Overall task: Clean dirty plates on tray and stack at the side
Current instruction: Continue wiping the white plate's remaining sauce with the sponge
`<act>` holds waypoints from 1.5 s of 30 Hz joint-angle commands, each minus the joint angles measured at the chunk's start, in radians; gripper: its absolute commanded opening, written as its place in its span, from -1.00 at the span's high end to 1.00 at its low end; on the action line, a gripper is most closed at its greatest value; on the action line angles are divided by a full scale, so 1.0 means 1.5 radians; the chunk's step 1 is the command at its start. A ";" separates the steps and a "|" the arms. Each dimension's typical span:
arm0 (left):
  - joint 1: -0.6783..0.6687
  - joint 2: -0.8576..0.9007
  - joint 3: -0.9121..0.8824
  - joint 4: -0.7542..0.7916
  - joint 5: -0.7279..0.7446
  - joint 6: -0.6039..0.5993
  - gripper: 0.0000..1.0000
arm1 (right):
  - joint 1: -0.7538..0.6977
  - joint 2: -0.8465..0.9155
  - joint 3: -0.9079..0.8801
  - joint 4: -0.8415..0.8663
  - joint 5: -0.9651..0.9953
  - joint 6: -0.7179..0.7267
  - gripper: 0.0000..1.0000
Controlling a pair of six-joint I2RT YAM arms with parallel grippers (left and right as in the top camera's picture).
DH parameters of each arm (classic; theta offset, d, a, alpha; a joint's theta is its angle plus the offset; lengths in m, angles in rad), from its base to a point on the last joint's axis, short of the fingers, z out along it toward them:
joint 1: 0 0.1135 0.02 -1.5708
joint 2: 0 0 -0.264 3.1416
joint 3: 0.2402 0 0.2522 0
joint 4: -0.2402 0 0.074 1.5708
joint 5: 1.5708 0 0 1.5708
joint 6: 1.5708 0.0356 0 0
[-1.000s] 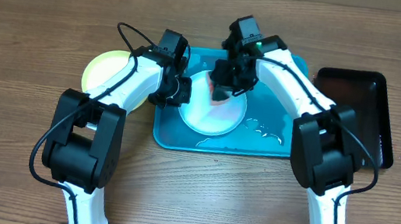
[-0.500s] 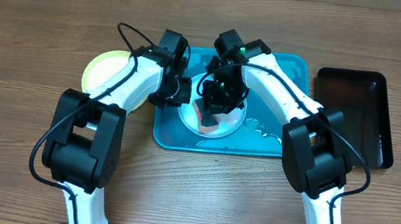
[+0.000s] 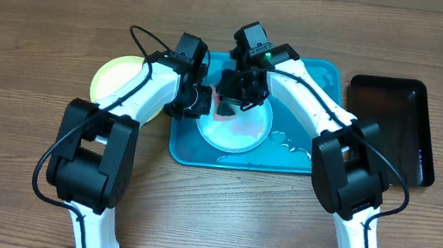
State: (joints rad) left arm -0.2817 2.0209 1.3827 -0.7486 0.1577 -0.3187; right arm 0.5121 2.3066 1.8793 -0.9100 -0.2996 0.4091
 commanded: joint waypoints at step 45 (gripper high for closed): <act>-0.005 0.009 0.004 -0.004 -0.003 0.008 0.92 | 0.010 -0.010 0.004 -0.039 0.131 0.060 0.93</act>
State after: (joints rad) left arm -0.2867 2.0239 1.3827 -0.7551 0.1501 -0.3141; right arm 0.5686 2.3039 1.8847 -0.9779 -0.2134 0.4328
